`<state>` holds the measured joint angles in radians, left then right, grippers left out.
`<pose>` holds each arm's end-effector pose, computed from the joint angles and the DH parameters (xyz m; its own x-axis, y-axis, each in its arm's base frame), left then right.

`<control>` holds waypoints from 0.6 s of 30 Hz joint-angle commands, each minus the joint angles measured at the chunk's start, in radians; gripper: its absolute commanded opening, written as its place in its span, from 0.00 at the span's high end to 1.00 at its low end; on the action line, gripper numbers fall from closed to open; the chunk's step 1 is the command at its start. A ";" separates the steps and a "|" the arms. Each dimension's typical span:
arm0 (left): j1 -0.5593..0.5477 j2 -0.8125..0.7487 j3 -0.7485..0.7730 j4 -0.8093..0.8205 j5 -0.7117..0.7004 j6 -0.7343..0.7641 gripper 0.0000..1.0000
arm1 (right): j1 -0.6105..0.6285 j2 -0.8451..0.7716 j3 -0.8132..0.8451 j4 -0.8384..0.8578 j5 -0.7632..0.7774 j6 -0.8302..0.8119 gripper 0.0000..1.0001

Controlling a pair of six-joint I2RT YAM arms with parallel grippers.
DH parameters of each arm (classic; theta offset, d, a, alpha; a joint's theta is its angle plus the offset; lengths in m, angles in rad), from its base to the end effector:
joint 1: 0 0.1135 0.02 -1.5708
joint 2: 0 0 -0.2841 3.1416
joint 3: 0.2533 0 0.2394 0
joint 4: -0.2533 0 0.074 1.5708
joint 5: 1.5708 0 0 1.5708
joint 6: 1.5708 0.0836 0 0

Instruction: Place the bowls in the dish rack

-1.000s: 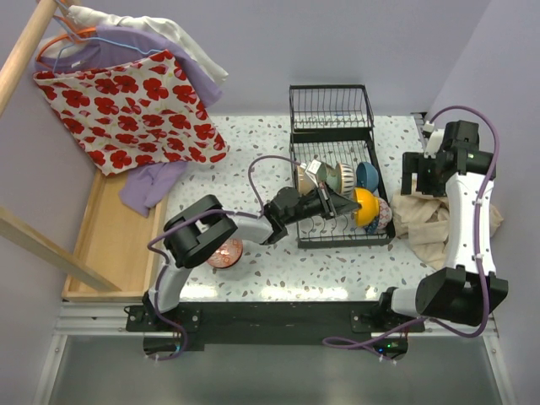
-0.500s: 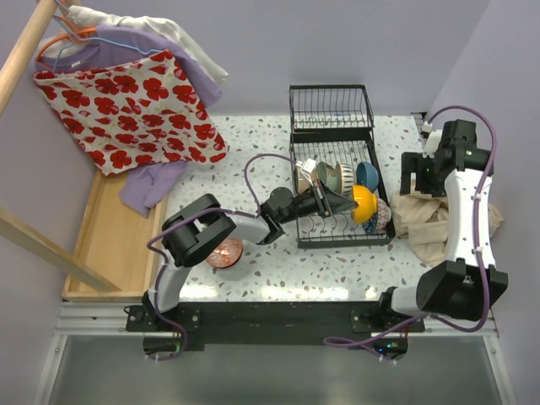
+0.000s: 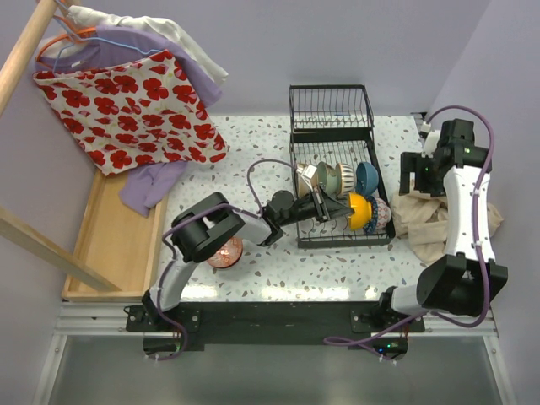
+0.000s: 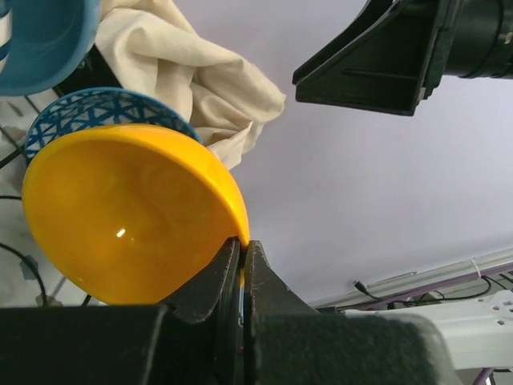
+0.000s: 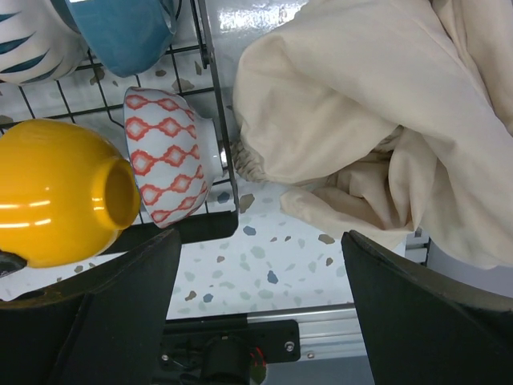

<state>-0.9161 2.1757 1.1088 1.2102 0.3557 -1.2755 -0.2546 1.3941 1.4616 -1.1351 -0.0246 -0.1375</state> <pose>0.2794 -0.4118 0.1950 -0.8869 -0.3175 -0.3356 0.3607 -0.0218 -0.9324 0.2649 -0.0668 0.3306 -0.8727 0.0856 -0.4806 0.1218 0.9915 -0.0448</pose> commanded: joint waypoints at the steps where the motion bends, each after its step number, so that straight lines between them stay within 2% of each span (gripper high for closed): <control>1: 0.008 0.035 0.054 0.071 0.032 -0.008 1.00 | -0.002 0.013 0.016 0.026 -0.003 0.007 0.14; 14: 0.013 0.082 0.062 0.003 0.040 -0.030 1.00 | -0.002 0.025 0.002 0.035 -0.021 0.012 0.14; 15: 0.013 0.076 0.060 0.003 0.046 -0.016 0.95 | -0.002 0.026 0.002 0.035 -0.024 0.012 0.14; 16: 0.014 0.059 0.066 -0.007 0.070 0.031 0.83 | -0.002 0.026 0.002 0.035 -0.026 0.012 0.14; 18: 0.014 0.035 0.074 -0.021 0.097 0.074 0.73 | -0.002 0.023 0.005 0.035 -0.038 0.012 0.14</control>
<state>-0.9028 2.2650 1.1542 1.1843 0.3927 -1.2861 -0.2546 1.4181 1.4616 -1.1275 -0.0319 -0.1364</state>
